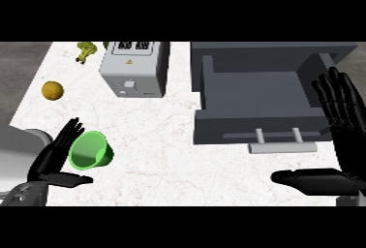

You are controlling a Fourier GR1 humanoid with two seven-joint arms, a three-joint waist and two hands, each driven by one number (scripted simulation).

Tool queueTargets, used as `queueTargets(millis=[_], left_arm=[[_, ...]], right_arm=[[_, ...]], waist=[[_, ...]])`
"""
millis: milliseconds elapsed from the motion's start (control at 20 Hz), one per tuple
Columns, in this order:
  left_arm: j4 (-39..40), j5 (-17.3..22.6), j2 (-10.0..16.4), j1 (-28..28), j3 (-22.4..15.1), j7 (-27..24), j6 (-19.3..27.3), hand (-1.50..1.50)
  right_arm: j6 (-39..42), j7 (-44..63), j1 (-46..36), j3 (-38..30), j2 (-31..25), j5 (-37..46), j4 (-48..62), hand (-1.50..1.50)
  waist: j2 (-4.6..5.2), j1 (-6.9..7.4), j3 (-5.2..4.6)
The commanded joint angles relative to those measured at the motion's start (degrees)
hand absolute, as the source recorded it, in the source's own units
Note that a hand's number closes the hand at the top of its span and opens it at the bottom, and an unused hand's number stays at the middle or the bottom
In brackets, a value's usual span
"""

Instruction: Pick up the cup, place it into the drawer and close the drawer

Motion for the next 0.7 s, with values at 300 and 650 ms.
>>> queueTargets(millis=[300,650], left_arm=[[6.1,-2.0,-1.2,-3.0,-1.5,-11.0,-4.5,-1.50],[7.5,-1.2,-2.9,-5.2,-1.7,-10.3,-7.2,-1.50]], right_arm=[[0.6,-0.5,2.1,1.9,0.9,0.6,-1.5,-1.50],[1.8,-2.9,2.2,-0.2,0.5,-1.4,1.2,-1.50]], waist=[[0.17,-1.00,-0.18],[0.19,-0.64,-0.09]])
